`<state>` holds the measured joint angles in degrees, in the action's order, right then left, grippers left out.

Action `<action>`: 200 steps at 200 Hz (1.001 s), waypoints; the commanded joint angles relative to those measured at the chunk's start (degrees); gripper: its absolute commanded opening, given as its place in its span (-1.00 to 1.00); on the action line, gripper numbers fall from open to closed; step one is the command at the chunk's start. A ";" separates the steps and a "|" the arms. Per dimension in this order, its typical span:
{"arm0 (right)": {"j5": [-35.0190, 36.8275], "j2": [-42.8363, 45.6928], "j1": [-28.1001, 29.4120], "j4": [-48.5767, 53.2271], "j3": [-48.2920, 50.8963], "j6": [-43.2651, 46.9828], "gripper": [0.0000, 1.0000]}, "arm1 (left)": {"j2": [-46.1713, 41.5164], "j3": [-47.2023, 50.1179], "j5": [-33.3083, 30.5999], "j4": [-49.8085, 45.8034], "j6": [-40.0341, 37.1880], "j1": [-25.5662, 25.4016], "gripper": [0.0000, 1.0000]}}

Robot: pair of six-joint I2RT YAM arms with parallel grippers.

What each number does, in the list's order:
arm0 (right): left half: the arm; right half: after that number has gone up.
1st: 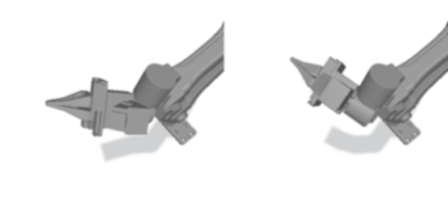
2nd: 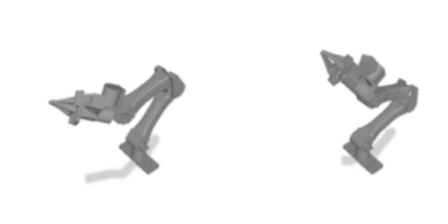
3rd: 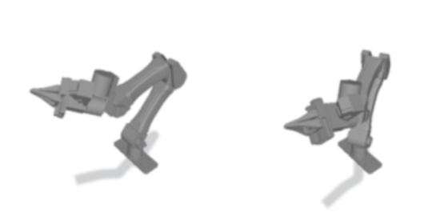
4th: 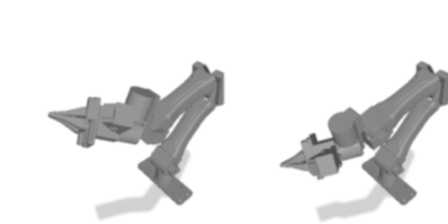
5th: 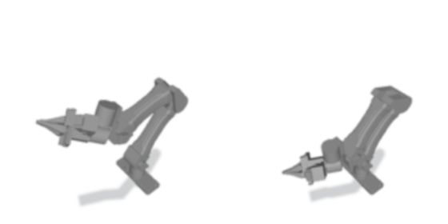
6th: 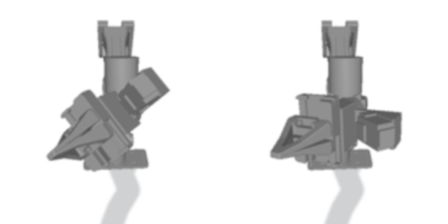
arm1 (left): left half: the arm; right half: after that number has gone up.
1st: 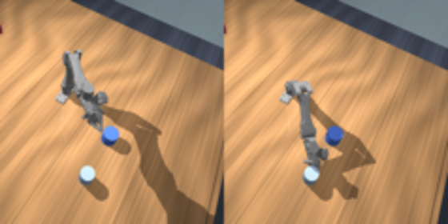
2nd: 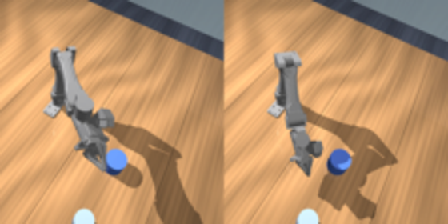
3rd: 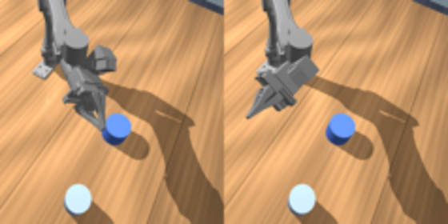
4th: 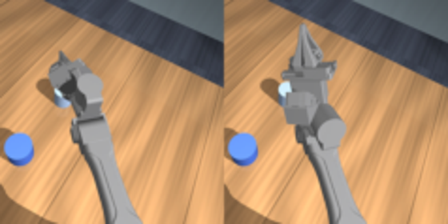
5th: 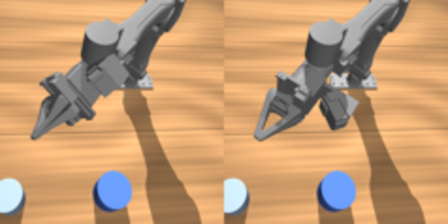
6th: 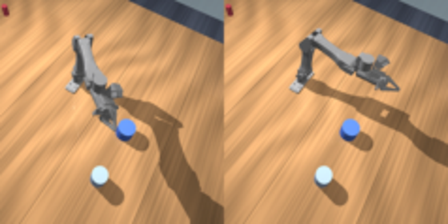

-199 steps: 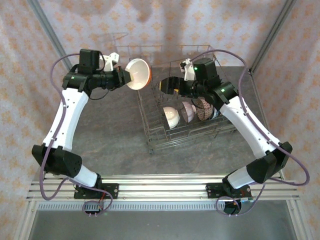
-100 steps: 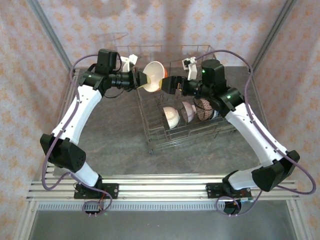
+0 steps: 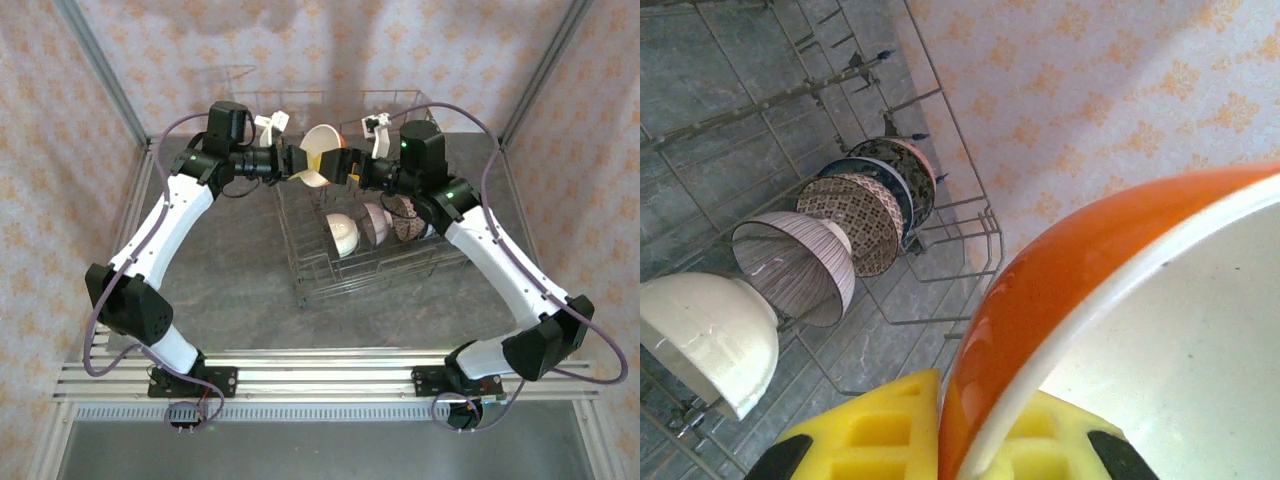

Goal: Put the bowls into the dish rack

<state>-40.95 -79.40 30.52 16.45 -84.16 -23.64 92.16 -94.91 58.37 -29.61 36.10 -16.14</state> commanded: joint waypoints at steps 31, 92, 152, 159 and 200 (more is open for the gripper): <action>0.43 0.55 -0.45 -6.74 1.79 -3.04 0.83 | -0.59 0.59 2.01 4.69 1.08 -0.55 -1.00; 2.85 2.22 -0.60 -10.33 3.61 -6.51 0.56 | -0.39 1.12 0.69 4.52 0.77 -0.91 -1.00; 0.88 2.23 -0.64 -11.18 3.57 -7.74 0.27 | 0.34 0.35 -0.89 2.03 -0.65 -1.17 -1.00; 0.81 2.23 -0.64 -11.21 3.44 -7.76 0.26 | 0.38 0.34 -0.95 1.86 -0.74 -1.20 -1.00; 0.94 2.26 -0.64 -10.04 2.68 -6.98 0.18 | 1.17 -0.52 -2.07 0.35 -1.29 -1.17 -0.98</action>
<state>-38.96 -78.89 29.95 9.45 -80.68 -30.41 92.18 -94.02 57.21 -28.05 36.38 -16.88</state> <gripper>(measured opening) 0.642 0.087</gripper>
